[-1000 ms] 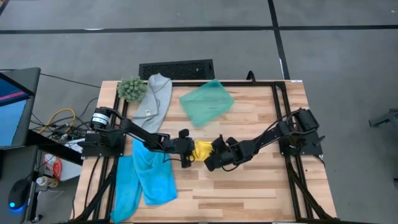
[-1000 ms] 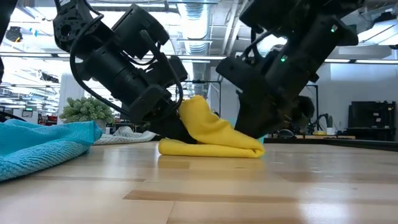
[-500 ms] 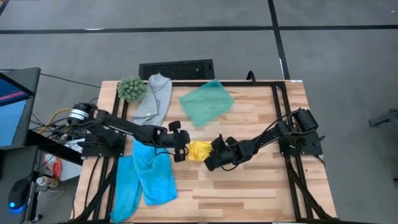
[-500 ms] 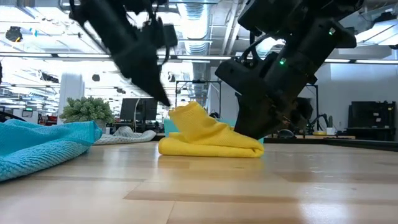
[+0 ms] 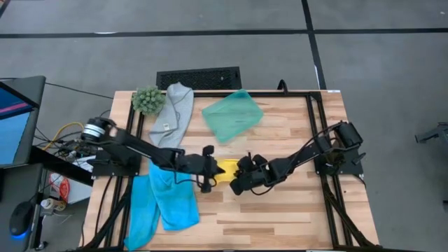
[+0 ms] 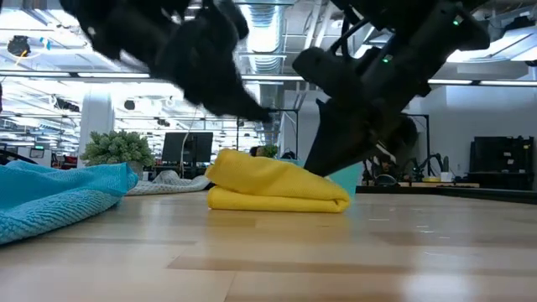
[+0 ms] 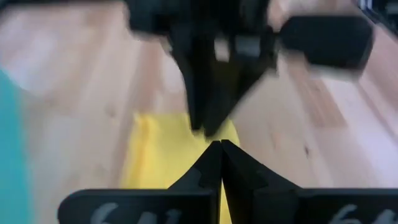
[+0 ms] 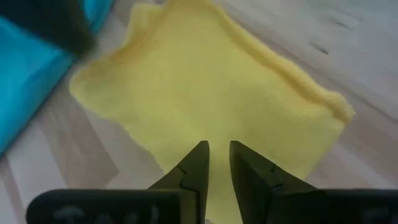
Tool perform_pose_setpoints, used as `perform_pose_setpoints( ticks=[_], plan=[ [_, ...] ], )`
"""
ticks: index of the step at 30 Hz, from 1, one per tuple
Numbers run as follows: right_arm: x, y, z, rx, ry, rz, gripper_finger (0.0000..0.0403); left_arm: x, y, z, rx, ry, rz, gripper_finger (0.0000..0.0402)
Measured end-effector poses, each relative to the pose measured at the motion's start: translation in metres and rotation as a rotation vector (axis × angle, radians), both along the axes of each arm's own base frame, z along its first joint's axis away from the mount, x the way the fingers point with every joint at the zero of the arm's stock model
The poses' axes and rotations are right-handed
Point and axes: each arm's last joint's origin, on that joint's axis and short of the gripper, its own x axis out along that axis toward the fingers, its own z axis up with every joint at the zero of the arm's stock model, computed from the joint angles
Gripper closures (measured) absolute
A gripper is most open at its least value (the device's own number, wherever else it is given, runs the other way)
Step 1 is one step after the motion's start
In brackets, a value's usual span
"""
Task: Fold microfiber towels
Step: Fold the yellow microfiber towel
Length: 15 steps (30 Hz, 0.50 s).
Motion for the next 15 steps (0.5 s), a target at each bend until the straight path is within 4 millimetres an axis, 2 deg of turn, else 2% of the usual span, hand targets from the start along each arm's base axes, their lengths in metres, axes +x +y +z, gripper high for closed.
perform_pose_setpoints(
  ticks=[3,5,10,15],
  plan=[
    [-0.001,0.003,0.0,-0.001,-0.001,0.008,0.0315,0.004,0.0,-0.028,-0.001,0.101,-0.01,0.0401],
    [-0.001,0.003,0.0,-0.003,-0.002,0.007,0.0315,0.003,0.0,-0.038,-0.005,0.158,0.0,0.0401],
    [0.0,0.003,0.0,-0.031,-0.001,0.04,0.0315,-0.002,0.0,-0.046,0.027,0.242,0.034,0.0401],
    [0.005,0.008,-0.014,-0.054,0.007,0.087,0.0315,-0.002,0.0,-0.046,0.047,0.238,0.056,0.0401]
  ],
)
